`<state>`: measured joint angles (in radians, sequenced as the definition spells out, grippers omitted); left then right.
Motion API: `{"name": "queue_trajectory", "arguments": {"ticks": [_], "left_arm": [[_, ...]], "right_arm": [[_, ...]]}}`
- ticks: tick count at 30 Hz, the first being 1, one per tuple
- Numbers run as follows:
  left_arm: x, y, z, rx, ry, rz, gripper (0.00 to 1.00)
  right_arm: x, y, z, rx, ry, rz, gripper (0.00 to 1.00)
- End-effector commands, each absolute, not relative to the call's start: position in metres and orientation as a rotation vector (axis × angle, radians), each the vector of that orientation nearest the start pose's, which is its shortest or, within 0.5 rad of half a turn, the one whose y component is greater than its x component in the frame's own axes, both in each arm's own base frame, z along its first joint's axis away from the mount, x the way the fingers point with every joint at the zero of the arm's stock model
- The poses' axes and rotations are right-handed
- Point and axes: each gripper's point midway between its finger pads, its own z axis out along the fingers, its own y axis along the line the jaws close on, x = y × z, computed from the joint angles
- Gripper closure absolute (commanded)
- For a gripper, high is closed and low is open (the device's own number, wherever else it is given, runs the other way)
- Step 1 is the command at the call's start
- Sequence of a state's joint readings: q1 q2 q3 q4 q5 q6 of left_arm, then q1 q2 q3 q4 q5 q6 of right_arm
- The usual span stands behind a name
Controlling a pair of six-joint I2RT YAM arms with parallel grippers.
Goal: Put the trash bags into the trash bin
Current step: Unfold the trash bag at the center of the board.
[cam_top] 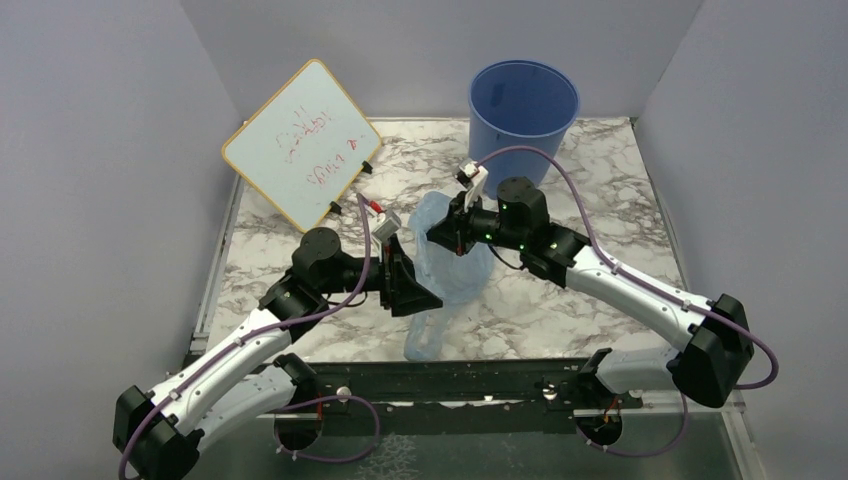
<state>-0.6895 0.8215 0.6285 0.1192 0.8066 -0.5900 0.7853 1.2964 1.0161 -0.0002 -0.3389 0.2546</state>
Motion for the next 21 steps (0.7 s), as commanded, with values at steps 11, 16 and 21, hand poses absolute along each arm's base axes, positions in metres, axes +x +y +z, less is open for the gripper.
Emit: {"name": "queue_trajectory", "arguments": {"ticks": [11, 16, 21], "left_arm": [[0.141, -0.286, 0.261, 0.73, 1.761, -1.463, 0.25], [0.132, -0.286, 0.26, 0.777, 1.756, -1.488, 0.38], [0.121, -0.287, 0.275, 0.817, 1.689, -1.542, 0.46]], "right_arm": [[0.254, 0.347, 0.277, -0.679, 1.797, 1.147, 0.99], [0.258, 0.342, 0.273, -0.665, 1.813, 1.159, 0.99], [0.263, 0.34, 0.269, -0.653, 1.832, 1.161, 0.99]]}}
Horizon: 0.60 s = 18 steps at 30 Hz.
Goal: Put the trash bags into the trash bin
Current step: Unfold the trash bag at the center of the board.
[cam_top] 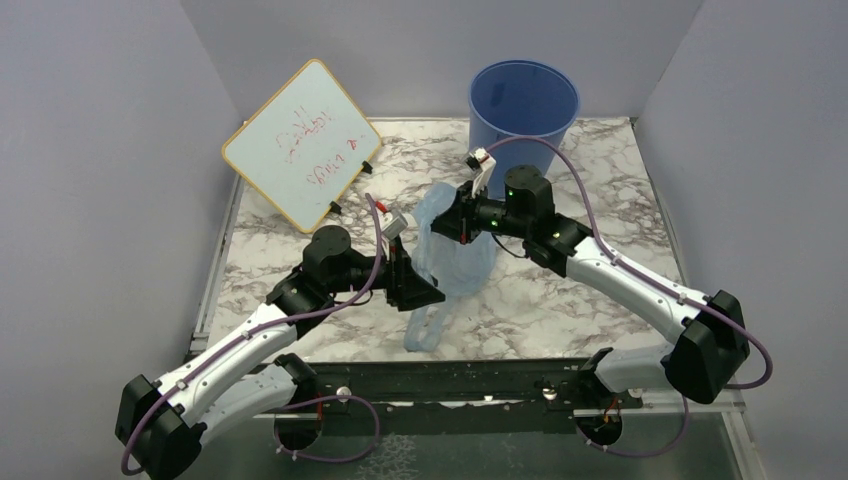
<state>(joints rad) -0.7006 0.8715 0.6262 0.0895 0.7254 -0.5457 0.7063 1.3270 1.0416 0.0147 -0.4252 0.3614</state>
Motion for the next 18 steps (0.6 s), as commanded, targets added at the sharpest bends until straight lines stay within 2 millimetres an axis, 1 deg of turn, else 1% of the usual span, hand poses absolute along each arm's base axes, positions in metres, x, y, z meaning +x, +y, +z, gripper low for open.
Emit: {"name": "queue_trajectory", "arguments": {"ticks": [1, 3, 6, 10, 12, 13, 14, 16, 17, 18], "left_arm": [[0.121, -0.287, 0.277, 0.819, 1.682, -1.547, 0.51], [0.122, -0.288, 0.277, 0.81, 1.687, -1.548, 0.65], [0.125, -0.29, 0.275, 0.791, 1.697, -1.549, 0.79], [0.129, -0.289, 0.276, 0.766, 1.687, -1.528, 0.99], [0.134, -0.288, 0.278, 0.737, 1.686, -1.505, 1.0], [0.138, -0.287, 0.278, 0.716, 1.695, -1.489, 1.0], [0.141, -0.286, 0.28, 0.697, 1.695, -1.469, 1.0], [0.15, -0.282, 0.279, 0.648, 1.716, -1.406, 1.0], [0.155, -0.279, 0.278, 0.627, 1.731, -1.366, 1.0], [0.16, -0.275, 0.276, 0.601, 1.75, -1.316, 1.0]], "right_arm": [[0.265, 0.34, 0.268, -0.65, 1.835, 1.16, 0.99], [0.265, 0.339, 0.268, -0.651, 1.835, 1.16, 0.99], [0.262, 0.34, 0.272, -0.672, 1.812, 1.176, 0.99], [0.258, 0.34, 0.269, -0.688, 1.798, 1.185, 0.99], [0.259, 0.338, 0.264, -0.692, 1.808, 1.176, 0.99], [0.259, 0.338, 0.262, -0.697, 1.814, 1.17, 0.98], [0.259, 0.337, 0.26, -0.699, 1.826, 1.163, 0.92], [0.263, 0.334, 0.258, -0.687, 1.858, 1.123, 0.72], [0.263, 0.328, 0.256, -0.682, 1.888, 1.087, 0.63], [0.268, 0.321, 0.259, -0.646, 1.892, 1.027, 0.54]]}}
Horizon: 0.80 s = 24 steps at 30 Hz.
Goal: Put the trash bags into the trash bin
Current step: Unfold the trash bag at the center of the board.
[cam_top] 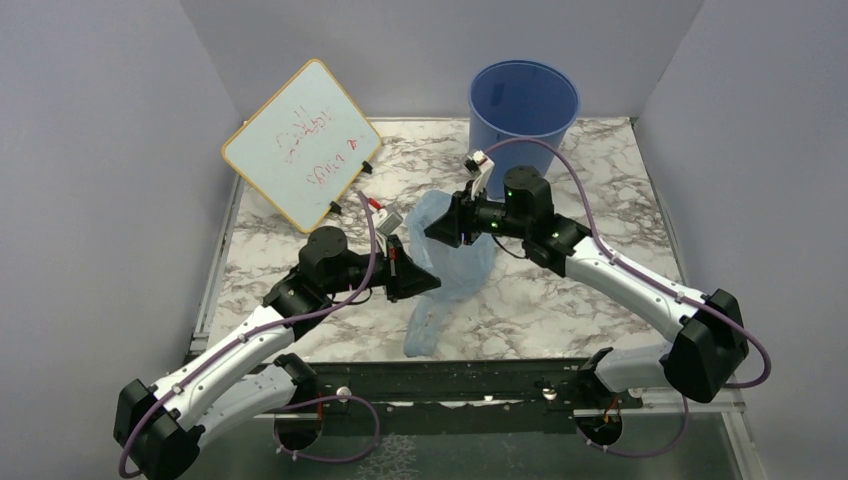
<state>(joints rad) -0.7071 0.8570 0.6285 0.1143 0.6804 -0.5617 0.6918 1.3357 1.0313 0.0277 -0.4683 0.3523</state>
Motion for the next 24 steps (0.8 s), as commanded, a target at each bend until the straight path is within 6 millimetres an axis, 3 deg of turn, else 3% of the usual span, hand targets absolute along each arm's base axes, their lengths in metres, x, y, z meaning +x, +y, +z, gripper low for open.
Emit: {"name": "queue_trajectory", "arguments": {"ticks": [1, 4, 8, 11, 15, 20, 24], "left_arm": [[0.166, -0.27, 0.271, 0.573, 1.778, -1.266, 1.0], [0.177, -0.256, 0.253, 0.51, 1.872, -1.134, 1.0], [0.178, -0.253, 0.239, 0.509, 1.922, -1.097, 1.0], [0.183, -0.251, 0.226, 0.485, 1.959, -1.066, 1.0], [0.188, -0.253, 0.223, 0.468, 1.969, -1.052, 1.0], [0.19, -0.254, 0.229, 0.461, 1.955, -1.061, 1.0], [0.188, -0.255, 0.228, 0.445, 1.961, -1.082, 1.0]], "right_arm": [[0.269, 0.313, 0.262, -0.614, 1.894, 0.993, 0.41], [0.268, 0.286, 0.274, -0.541, 1.842, 0.887, 0.27], [0.231, 0.267, 0.252, -0.631, 1.764, 0.914, 0.19], [0.187, 0.275, 0.22, -0.808, 1.672, 1.093, 0.21], [0.14, 0.287, 0.168, -0.877, 1.686, 1.3, 0.26], [0.099, 0.316, 0.131, -1.033, 1.539, 1.146, 0.26], [0.086, 0.346, 0.107, -1.182, 1.506, 0.98, 0.27]]}}
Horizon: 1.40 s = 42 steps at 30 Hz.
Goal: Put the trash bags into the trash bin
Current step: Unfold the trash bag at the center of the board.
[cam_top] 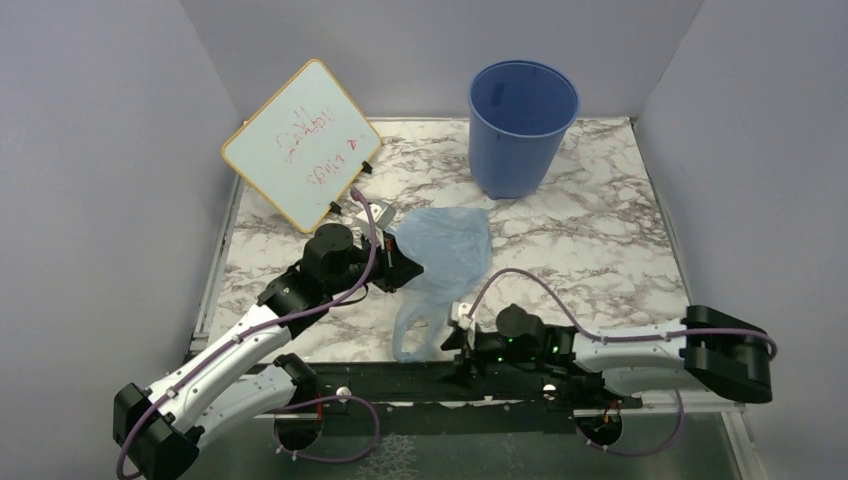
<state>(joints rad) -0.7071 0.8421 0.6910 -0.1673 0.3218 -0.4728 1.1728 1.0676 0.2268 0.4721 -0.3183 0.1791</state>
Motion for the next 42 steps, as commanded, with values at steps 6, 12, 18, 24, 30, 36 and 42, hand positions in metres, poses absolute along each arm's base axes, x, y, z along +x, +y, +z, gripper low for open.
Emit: {"name": "queue_trajectory", "arguments": {"ticks": [6, 12, 18, 24, 30, 36, 42], "left_arm": [[0.182, -0.252, 0.228, 0.429, 1.963, -1.098, 1.0], [0.178, -0.25, 0.23, 0.428, 1.959, -1.11, 1.0], [0.176, -0.249, 0.234, 0.439, 1.95, -1.112, 1.0], [0.175, -0.249, 0.238, 0.444, 1.939, -1.118, 1.0], [0.172, -0.25, 0.24, 0.457, 1.938, -1.132, 1.0], [0.172, -0.249, 0.241, 0.452, 1.937, -1.134, 1.0], [0.174, -0.248, 0.241, 0.446, 1.939, -1.116, 1.0]], "right_arm": [[0.074, 0.378, 0.088, -1.372, 1.312, 0.811, 0.29], [0.059, 0.395, 0.09, -1.45, 1.212, 0.878, 0.33], [0.068, 0.406, 0.071, -1.484, 1.256, 0.815, 0.34], [0.071, 0.402, 0.056, -1.44, 1.322, 0.818, 0.31], [0.067, 0.404, 0.042, -1.485, 1.364, 0.818, 0.35], [0.058, 0.413, 0.03, -1.547, 1.372, 0.856, 0.42], [0.065, 0.415, 0.021, -1.537, 1.385, 0.819, 0.54]]}}
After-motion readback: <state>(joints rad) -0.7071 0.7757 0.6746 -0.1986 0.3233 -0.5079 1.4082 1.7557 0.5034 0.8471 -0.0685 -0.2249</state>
